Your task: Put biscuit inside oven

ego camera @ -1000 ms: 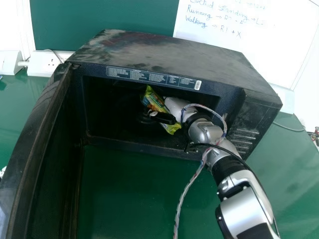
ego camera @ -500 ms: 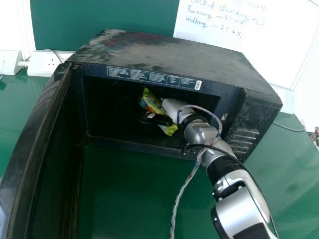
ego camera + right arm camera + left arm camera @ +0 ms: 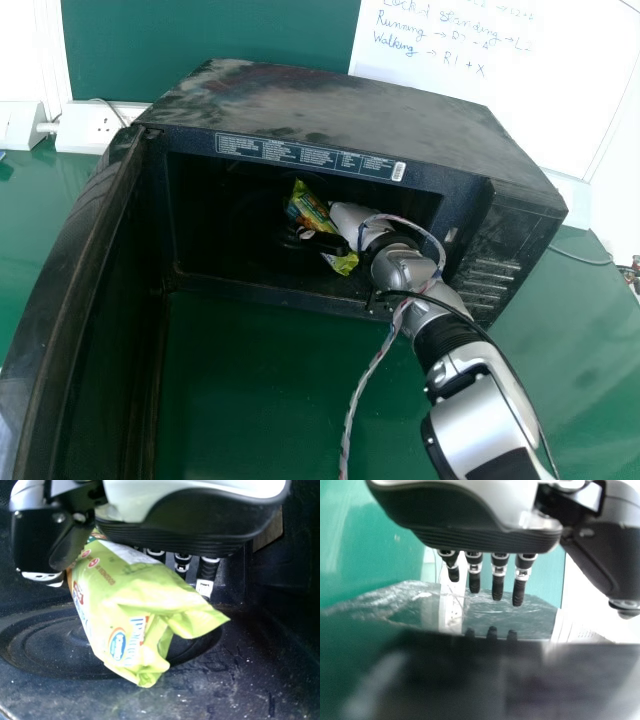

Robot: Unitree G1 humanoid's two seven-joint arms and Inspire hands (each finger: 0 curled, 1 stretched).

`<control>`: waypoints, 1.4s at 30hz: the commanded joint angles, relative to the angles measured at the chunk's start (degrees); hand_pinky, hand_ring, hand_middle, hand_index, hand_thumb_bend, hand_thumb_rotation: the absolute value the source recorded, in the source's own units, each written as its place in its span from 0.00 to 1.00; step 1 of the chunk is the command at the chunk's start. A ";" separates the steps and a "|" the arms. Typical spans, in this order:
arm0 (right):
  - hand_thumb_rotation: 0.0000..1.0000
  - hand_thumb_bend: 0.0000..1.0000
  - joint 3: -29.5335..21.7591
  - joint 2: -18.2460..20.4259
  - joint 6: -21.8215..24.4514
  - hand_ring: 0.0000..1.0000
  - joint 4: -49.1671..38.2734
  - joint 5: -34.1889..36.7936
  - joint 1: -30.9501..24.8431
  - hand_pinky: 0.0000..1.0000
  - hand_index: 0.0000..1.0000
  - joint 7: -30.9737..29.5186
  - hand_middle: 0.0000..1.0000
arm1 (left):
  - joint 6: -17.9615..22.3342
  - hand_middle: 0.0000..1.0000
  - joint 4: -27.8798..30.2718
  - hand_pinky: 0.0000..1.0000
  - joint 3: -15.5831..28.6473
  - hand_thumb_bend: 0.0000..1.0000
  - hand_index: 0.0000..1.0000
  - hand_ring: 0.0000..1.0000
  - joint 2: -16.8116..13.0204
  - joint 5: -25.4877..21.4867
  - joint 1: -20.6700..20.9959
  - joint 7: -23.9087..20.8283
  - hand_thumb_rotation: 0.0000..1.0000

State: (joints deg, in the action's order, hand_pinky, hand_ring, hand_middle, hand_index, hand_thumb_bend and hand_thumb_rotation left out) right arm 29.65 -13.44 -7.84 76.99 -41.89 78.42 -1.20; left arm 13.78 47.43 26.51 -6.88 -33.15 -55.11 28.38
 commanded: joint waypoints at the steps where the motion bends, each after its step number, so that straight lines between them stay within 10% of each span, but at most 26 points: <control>1: 0.44 0.65 -0.36 -0.19 -0.23 0.84 -0.02 0.55 1.51 0.67 0.83 0.59 0.87 | -0.02 0.87 2.05 0.86 0.80 0.85 0.89 0.86 0.32 1.94 -1.61 -1.11 1.00; 16: 0.80 0.74 -1.23 -0.70 0.16 1.00 -0.31 1.86 0.49 1.00 1.00 0.52 1.00 | 3.22 0.80 0.53 0.83 0.22 0.90 0.89 0.75 0.00 3.32 -1.73 -0.01 1.00; 42: 0.82 0.78 -4.79 -10.68 -10.45 1.00 -11.20 5.22 -5.44 1.00 1.00 3.15 1.00 | 4.10 0.86 -0.23 0.82 -0.49 0.75 0.90 0.83 -0.01 3.67 -1.74 0.41 1.00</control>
State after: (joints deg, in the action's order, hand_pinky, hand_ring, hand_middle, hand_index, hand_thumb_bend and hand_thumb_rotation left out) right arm 25.57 -22.05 -17.87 67.09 -37.27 74.99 1.65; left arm 17.29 47.12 26.24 -6.97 -29.82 -56.06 28.70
